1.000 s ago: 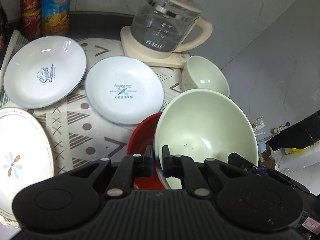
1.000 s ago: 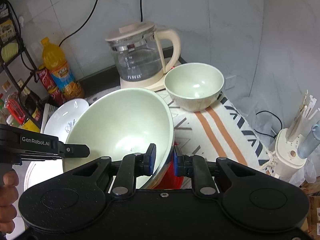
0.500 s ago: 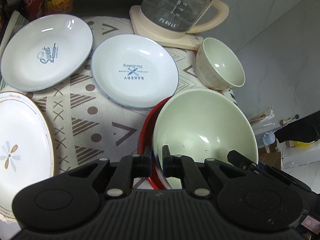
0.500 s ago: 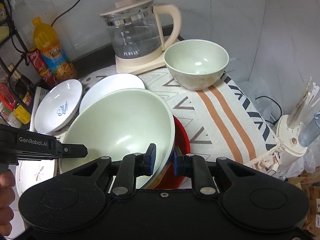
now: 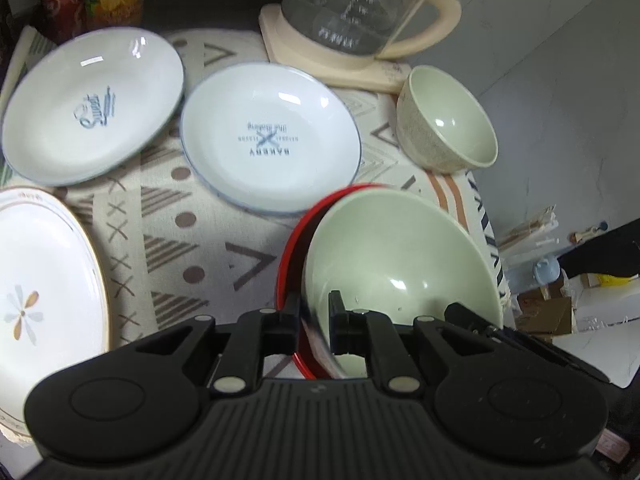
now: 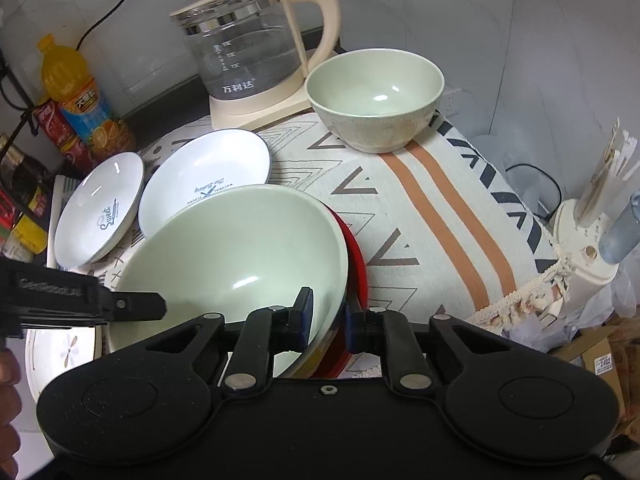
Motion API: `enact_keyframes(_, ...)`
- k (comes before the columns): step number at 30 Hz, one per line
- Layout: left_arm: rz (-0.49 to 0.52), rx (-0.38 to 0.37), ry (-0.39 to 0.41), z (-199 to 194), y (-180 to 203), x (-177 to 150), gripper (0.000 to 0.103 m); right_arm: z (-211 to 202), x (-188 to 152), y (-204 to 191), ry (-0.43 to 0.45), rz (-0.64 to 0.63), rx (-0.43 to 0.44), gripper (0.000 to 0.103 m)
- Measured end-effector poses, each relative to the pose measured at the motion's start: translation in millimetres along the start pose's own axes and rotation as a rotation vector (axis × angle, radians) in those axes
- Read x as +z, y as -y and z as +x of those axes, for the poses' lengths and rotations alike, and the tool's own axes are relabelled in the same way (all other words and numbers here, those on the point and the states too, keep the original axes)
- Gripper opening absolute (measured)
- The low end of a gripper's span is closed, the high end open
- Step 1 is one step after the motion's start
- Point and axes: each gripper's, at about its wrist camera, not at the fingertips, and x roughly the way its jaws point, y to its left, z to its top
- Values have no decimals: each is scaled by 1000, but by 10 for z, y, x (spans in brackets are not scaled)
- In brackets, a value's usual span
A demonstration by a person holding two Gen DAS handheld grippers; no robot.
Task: Organize plates and bowls
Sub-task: 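Lower the large green bowl into the red bowl and open both grippers, then move both grippers to the small pale green bowl and grasp its rim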
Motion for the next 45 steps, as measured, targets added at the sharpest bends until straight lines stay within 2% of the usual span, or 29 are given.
enact_keyframes(7,-22,-7,29,-106,-63,49,10,47,-1,-10,3,-2,-9,15)
enact_keyframes(10,-19,4,48,-145,-35,86,18,47,27,-24,-5,-10,-1,17)
enact_keyframes(12,-15,27,63,-153,-12,105,35,10,69,-17,-8,7,19,33)
enact_keyframes(13,-11,40,70,-155,5,113,39,-18,89,-20,-5,7,43,41)
enact_keyframes(14,-6,51,77,-156,22,121,47,-48,103,-31,3,5,60,56)
enact_keyframes(15,0,57,82,-152,42,131,52,-94,116,-49,22,-2,54,65)
enact_keyframes(17,12,59,86,-145,83,150,57,-171,148,-72,60,-30,36,67)
enact_keyframes(20,23,64,90,-123,160,186,62,-202,202,-12,66,-2,52,69)
enact_keyframes(23,40,61,103,-107,246,218,64,-199,243,77,72,25,40,73)
enact_keyframes(27,58,56,110,-65,361,270,65,-194,313,187,81,65,41,84)
enact_keyframes(33,85,62,132,-23,547,371,66,-201,469,352,112,120,37,92)
enact_keyframes(40,149,79,165,94,762,543,70,-140,648,546,130,183,37,98)
enact_keyframes(45,133,75,178,216,861,727,71,-52,802,687,139,227,57,98)
